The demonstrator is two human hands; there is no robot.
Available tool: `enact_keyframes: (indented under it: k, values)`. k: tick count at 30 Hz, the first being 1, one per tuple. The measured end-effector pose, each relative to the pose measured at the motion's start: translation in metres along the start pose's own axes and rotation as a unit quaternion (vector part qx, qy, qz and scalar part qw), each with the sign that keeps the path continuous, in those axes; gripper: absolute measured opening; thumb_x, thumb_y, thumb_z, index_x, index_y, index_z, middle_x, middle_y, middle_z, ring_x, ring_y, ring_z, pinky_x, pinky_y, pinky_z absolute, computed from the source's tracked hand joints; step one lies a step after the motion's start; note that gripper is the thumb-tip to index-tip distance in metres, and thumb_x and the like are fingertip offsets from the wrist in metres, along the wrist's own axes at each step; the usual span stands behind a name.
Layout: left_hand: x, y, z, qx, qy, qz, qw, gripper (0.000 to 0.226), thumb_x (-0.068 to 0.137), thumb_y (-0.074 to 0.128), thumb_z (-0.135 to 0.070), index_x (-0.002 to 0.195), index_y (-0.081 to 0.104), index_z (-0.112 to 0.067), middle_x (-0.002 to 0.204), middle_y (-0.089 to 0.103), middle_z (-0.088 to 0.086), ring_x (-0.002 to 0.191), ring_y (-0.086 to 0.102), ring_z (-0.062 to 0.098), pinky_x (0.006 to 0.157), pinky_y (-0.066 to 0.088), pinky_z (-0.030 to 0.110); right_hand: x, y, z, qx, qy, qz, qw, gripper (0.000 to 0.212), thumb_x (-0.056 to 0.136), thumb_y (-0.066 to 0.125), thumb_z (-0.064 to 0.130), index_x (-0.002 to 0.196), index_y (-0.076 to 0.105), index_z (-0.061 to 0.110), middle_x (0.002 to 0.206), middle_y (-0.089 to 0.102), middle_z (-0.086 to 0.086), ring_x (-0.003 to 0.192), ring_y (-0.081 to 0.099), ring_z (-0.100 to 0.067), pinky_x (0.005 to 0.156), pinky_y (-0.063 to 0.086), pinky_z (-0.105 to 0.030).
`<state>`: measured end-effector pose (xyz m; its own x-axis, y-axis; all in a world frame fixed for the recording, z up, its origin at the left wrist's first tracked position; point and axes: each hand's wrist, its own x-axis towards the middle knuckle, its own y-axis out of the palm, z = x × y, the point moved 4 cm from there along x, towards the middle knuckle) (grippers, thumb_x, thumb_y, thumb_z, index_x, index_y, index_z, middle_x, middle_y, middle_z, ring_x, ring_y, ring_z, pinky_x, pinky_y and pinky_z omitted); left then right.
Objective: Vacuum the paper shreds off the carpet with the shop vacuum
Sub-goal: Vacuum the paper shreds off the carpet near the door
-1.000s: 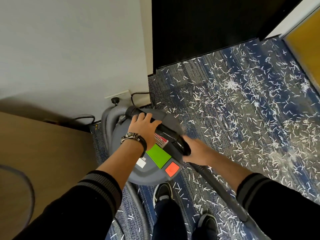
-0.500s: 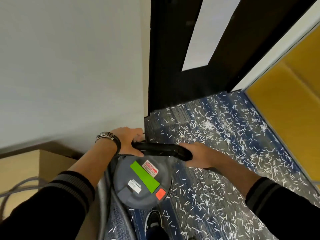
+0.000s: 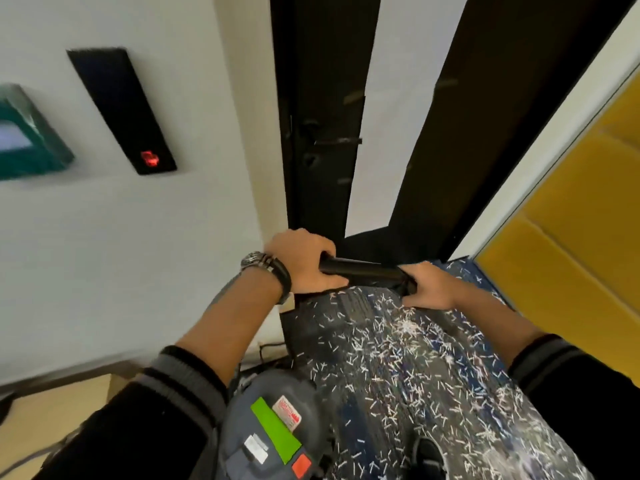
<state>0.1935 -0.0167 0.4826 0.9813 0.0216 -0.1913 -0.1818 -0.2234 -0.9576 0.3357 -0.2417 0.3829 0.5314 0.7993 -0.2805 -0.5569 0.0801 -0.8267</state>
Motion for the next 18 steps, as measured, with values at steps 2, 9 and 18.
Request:
enact_keyframes:
  k: [2, 9, 18]
  values:
    - [0.029, -0.015, -0.034, -0.011, -0.015, 0.03, 0.999, 0.049, 0.087, 0.063, -0.074, 0.107, 0.067, -0.03, 0.086, 0.063, -0.009, 0.086, 0.062, 0.013, 0.072, 0.048, 0.028, -0.009, -0.026, -0.031, 0.02, 0.004, -0.031, 0.999, 0.041, 0.071, 0.077, 0.013, 0.089, 0.056, 0.043, 0.078, 0.062, 0.012, 0.071, 0.062, 0.0, 0.061, 0.044, -0.015]
    - [0.134, -0.027, -0.142, -0.015, 0.007, -0.022, 1.0, 0.037, 0.086, 0.071, -0.065, 0.104, 0.075, -0.033, 0.078, 0.065, -0.012, 0.073, 0.06, 0.005, 0.067, 0.048, 0.025, -0.032, -0.078, -0.178, 0.096, 0.074, -0.163, 0.979, 0.039, 0.071, 0.085, 0.029, 0.103, 0.064, 0.035, 0.1, 0.058, 0.011, 0.09, 0.056, -0.001, 0.077, 0.041, -0.019]
    - [0.253, -0.027, -0.266, 0.102, 0.114, -0.013, 0.988, 0.034, 0.096, 0.06, -0.058, 0.122, 0.062, -0.037, 0.096, 0.068, -0.009, 0.091, 0.065, 0.013, 0.083, 0.052, 0.031, -0.052, -0.089, -0.328, 0.868, 0.3, -0.152, 0.366, 0.021, 0.103, 0.037, 0.016, 0.113, 0.046, 0.0, 0.099, 0.064, -0.036, 0.085, 0.067, -0.046, 0.1, 0.044, -0.059]
